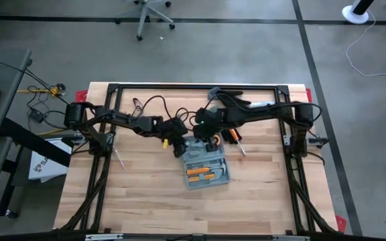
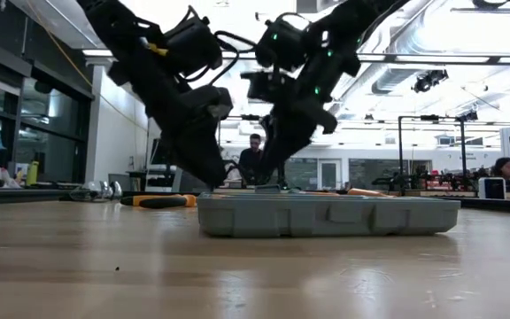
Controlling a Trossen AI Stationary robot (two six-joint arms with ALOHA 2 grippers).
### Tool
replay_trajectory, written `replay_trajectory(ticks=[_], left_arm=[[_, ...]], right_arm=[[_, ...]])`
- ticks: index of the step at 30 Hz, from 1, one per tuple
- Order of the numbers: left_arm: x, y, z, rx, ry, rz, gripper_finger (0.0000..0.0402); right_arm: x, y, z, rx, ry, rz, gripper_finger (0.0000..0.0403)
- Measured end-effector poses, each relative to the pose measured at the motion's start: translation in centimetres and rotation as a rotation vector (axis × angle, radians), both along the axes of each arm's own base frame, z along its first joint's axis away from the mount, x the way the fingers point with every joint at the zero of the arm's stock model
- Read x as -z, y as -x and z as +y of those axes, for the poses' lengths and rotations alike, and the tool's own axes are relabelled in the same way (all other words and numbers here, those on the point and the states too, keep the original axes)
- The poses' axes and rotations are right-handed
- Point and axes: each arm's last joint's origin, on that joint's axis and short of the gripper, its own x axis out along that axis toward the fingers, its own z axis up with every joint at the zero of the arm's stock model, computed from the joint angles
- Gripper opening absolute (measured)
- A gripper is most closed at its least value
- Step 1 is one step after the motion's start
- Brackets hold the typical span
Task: Prefit tool cases
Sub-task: Remove the yellow tape measure from the gray toolbox
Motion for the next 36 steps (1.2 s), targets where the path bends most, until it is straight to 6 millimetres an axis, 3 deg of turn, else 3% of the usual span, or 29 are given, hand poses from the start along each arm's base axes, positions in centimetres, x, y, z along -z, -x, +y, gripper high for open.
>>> replay_trajectory(ticks=[4, 19, 36], left_arm=[[0.3, 0.2, -0.3, 0.007, 0.001, 0.012, 0.0165], [0.6, 0.4, -0.3, 0.037, -0.027, 0.033, 0.0165], [1.3, 0.3, -0.3, 0.050, -0.025, 0.053, 0.0165]], right_arm=[[1.5, -0.1, -0.3, 0.004, -0.010, 0.048, 0.0071], [4.3, -0.6, -0.1, 0.020, -0.089, 0.102, 0.0071], [3.7, -0.9, -0.4, 0.268, -0.175, 0.095, 0.0071]])
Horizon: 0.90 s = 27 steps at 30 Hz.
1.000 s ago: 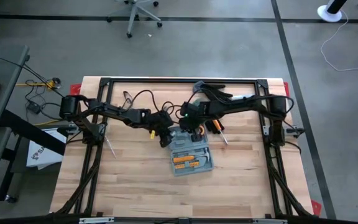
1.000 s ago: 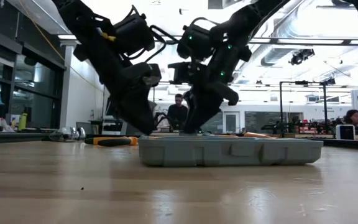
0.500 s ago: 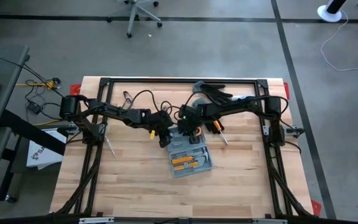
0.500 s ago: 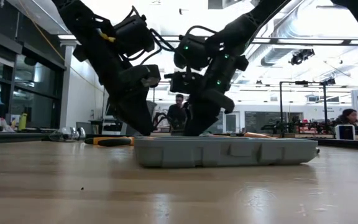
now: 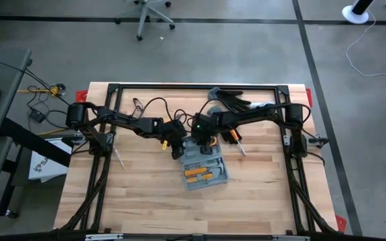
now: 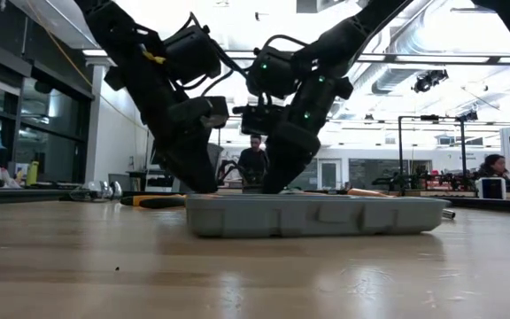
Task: Prefit tool cases
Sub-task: Remove the yellow tape measure from the gray toolbox
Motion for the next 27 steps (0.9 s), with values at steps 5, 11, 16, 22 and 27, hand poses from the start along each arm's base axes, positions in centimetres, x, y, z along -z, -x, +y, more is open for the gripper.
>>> replay_trajectory(ticks=[5, 11, 16, 22, 27], left_arm=[[0.0, -0.1, 0.0, -0.001, 0.000, -0.005, 0.0165], [0.0, -0.1, 0.0, 0.000, -0.002, -0.004, 0.0165], [0.0, 0.0, 0.0, 0.000, -0.004, 0.001, 0.0165], [0.1, 0.0, 0.0, 0.005, -0.007, 0.002, 0.0165], [0.1, 0.0, 0.0, 0.005, -0.007, 0.002, 0.0165]], right_arm=[[-0.9, 0.3, -0.2, 0.053, -0.014, -0.003, 0.0071], [-2.2, 1.2, -0.5, 0.099, -0.065, 0.028, 0.0071], [-3.6, 2.5, -1.5, 0.132, -0.148, 0.039, 0.0071], [-4.7, 3.7, -2.5, 0.166, -0.165, 0.068, 0.0072], [-4.6, 3.9, -2.2, 0.106, -0.206, 0.088, 0.0092]])
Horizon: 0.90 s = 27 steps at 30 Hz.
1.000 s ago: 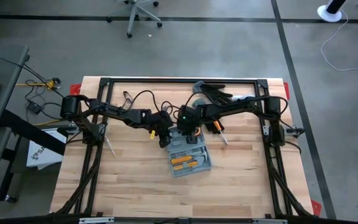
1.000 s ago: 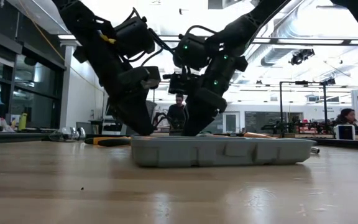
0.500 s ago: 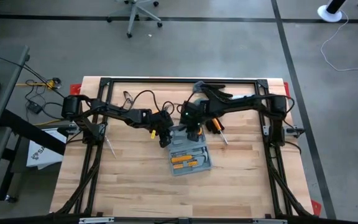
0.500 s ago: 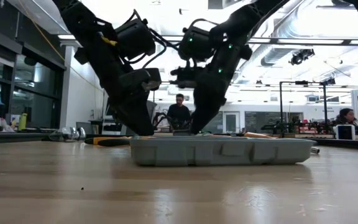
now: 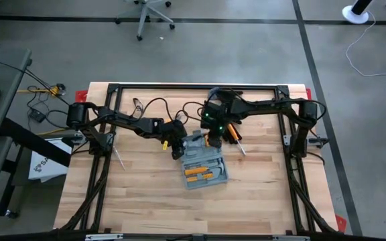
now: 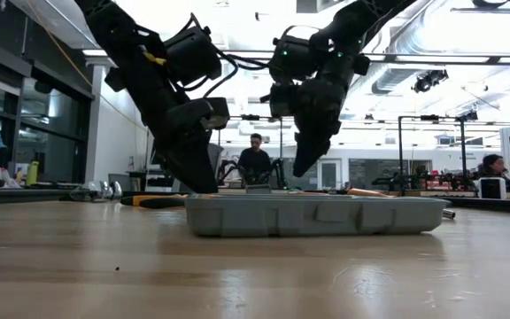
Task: Prefit tool cases
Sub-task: Remove the yellow tape measure from the gray toolbox
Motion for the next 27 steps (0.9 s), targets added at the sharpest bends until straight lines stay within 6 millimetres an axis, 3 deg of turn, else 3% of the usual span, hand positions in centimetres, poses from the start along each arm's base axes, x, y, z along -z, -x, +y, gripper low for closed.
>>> replay_trajectory(ticks=[13, 18, 27], left_arm=[[0.0, 0.0, 0.0, -0.007, 0.006, 0.003, 0.0166], [0.0, 0.1, 0.0, -0.006, 0.008, 0.008, 0.0166], [0.1, 0.1, 0.0, -0.006, 0.008, 0.009, 0.0166]], right_arm=[[-0.1, 0.1, -0.8, 0.046, -0.083, -0.023, 0.0196], [-0.1, -0.2, -0.8, 0.094, 0.001, -0.024, 0.0204], [-0.4, -0.7, -1.0, 0.135, -0.002, -0.068, 0.0204]])
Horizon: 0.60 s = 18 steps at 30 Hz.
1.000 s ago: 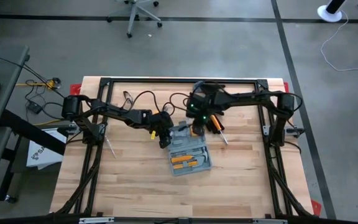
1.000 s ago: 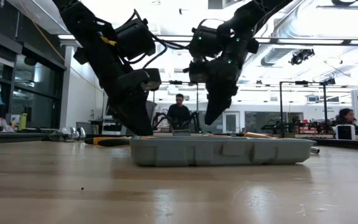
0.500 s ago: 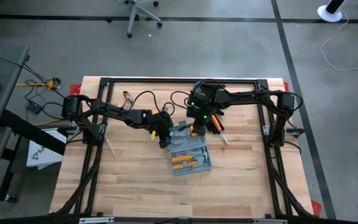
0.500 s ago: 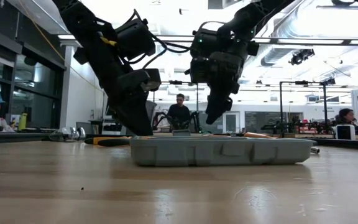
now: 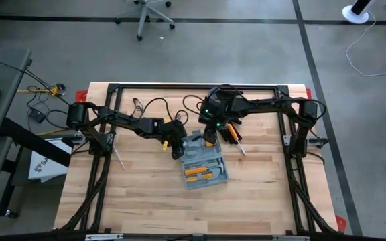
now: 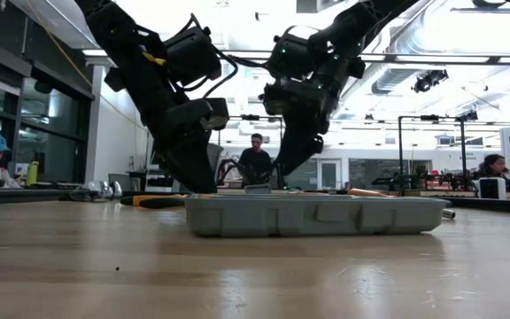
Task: Prefit tool cases
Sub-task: Remove the yellow tape measure from the gray toolbox
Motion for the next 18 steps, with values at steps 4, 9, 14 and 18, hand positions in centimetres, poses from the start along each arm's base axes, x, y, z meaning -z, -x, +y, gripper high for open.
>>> replay_trajectory(ticks=[4, 9, 14, 18], left_arm=[[0.0, 0.0, 0.0, 0.001, 0.003, 0.000, 0.0166], [0.0, 0.0, 0.0, -0.004, 0.008, 0.000, 0.0166], [0.0, 0.0, 0.0, -0.006, 0.010, 0.000, 0.0166], [0.0, 0.0, 0.0, -0.015, 0.013, 0.000, 0.0166]], right_arm=[[0.3, 0.6, 0.2, 0.046, -0.045, 0.072, 0.0204], [0.5, 1.1, 0.3, -0.038, -0.018, 0.116, 0.0204], [0.5, 1.1, 0.5, -0.058, 0.013, 0.128, 0.0204], [0.6, 1.1, 0.5, -0.041, 0.096, 0.151, 0.0208]])
